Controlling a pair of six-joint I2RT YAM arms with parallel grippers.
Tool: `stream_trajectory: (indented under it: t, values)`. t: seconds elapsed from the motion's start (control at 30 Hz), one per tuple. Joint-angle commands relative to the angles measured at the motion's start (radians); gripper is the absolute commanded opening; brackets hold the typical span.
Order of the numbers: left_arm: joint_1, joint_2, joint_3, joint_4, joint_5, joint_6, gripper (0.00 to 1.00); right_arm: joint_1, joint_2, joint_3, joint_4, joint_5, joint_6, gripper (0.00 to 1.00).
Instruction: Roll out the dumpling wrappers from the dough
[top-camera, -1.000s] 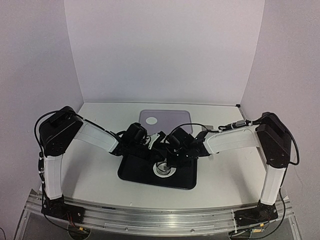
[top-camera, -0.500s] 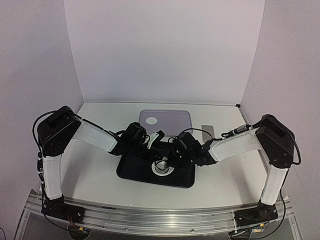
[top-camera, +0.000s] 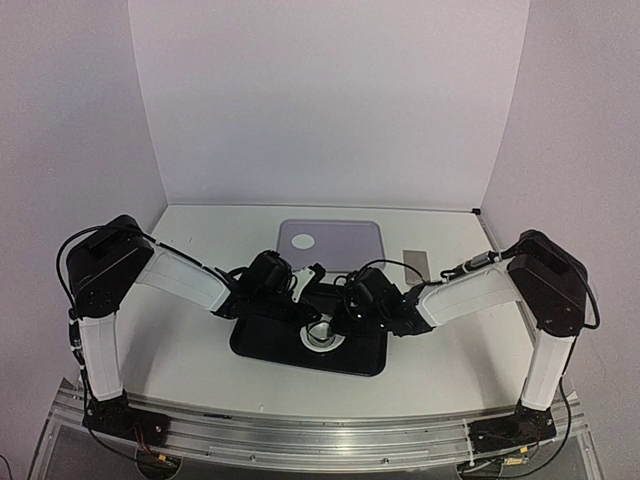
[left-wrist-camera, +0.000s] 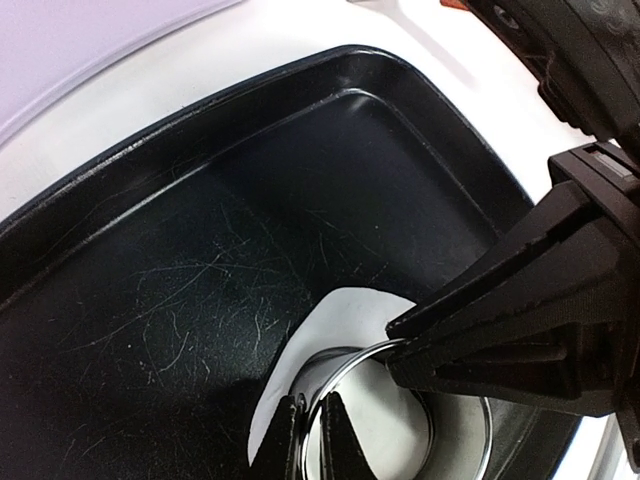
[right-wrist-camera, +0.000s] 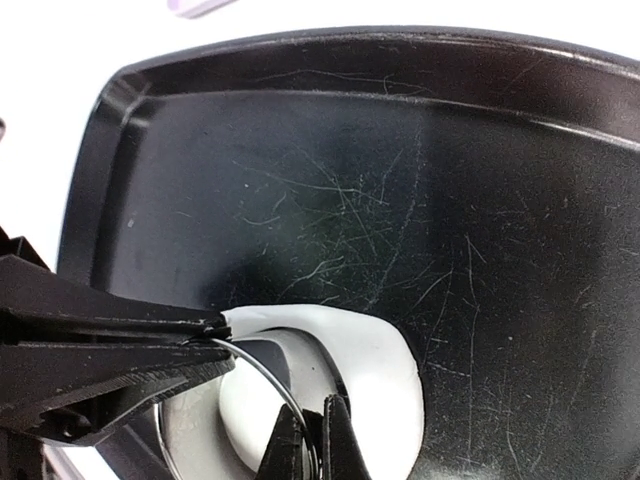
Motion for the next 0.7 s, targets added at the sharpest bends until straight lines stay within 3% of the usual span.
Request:
stream_trajectory:
  t: [0.0,0.2,0.47,0.67]
  values:
    - [-0.009,0.149,-0.113,-0.286,0.224,-0.035,0.00,-0.021,0.084,0.001,-0.530,0.169,-0.035,0.00]
    - [0.004,0.191,-0.148,-0.244,0.207,-0.051,0.00,0.019,0.072,0.099,-0.618,0.252,-0.096,0.00]
    - [0.004,0.197,-0.184,-0.170,0.143,-0.035,0.00,0.022,0.116,0.070,-0.622,0.273,-0.075,0.00]
    - [0.019,0.221,-0.200,-0.156,0.130,-0.074,0.00,0.074,0.122,0.173,-0.626,0.295,-0.128,0.00]
